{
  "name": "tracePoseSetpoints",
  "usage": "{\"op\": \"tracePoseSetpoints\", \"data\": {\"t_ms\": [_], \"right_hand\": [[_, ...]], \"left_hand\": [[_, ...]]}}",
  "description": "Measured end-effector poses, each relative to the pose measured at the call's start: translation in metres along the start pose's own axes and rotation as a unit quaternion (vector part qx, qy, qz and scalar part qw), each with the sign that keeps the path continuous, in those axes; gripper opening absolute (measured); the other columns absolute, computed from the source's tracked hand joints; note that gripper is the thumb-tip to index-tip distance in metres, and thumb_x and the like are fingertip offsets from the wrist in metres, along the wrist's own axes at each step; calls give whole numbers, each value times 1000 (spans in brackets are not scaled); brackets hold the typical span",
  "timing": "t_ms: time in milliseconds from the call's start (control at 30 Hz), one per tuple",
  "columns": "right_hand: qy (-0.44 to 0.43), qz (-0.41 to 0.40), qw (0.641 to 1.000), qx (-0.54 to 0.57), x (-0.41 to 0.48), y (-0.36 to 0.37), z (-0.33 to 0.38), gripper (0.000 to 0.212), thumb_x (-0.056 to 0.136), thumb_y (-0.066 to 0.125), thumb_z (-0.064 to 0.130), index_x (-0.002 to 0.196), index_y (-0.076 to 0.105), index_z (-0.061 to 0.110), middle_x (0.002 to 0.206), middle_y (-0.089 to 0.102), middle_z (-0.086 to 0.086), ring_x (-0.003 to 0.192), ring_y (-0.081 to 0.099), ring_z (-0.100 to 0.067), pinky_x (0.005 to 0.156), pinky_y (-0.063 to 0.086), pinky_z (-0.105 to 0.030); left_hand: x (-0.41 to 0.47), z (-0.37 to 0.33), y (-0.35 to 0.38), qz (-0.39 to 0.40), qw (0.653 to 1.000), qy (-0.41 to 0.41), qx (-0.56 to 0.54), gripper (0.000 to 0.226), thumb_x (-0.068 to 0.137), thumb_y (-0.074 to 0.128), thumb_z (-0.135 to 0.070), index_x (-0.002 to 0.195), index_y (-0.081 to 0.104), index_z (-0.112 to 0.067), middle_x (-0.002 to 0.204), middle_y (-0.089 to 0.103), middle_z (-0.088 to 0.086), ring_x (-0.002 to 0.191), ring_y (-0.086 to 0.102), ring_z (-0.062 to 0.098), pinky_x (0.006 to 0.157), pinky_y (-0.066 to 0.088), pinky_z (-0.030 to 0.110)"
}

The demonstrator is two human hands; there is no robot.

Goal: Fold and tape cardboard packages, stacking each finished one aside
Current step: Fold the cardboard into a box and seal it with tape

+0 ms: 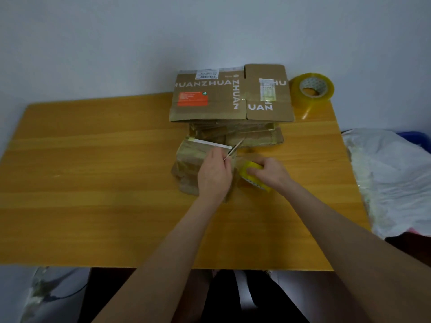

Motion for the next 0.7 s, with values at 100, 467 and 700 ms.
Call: {"op": "tracePoseSetpoints", "data": {"t_ms": [100,467,700], "right_hand": [[-16,0,1000,-24,-2,2,-1,48,93,57,43,135,55,19,126,63,-9,116,57,-28,90,48,-37],[-7,-58,978,-199,-15,2,-1,44,96,46,51,130,55,25,119,64,-8,110,59,-29,80,45,-34],[-16,-46,983,-177,-18,-3,-2,35,99,42,48,131,50,38,119,64,-5,109,59,-28,77,42,-33]], "left_hand": [[-7,10,17,29,999,-38,26,15,97,48,-18,104,54,-6,95,59,10,88,57,25,67,40,31],[-21,20,22,19,996,-83,24,30,97,51,-15,126,52,-9,103,62,5,95,58,21,75,42,26],[-23,20,23,17,996,-82,16,34,96,53,-16,129,51,-9,104,63,5,95,59,19,80,45,27]]}}
Point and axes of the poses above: each hand's wrist, its own x-axis towards the middle knuckle, its own y-axis out of the palm, z = x × y, the point moved 1 cm from there along x, towards the middle knuckle
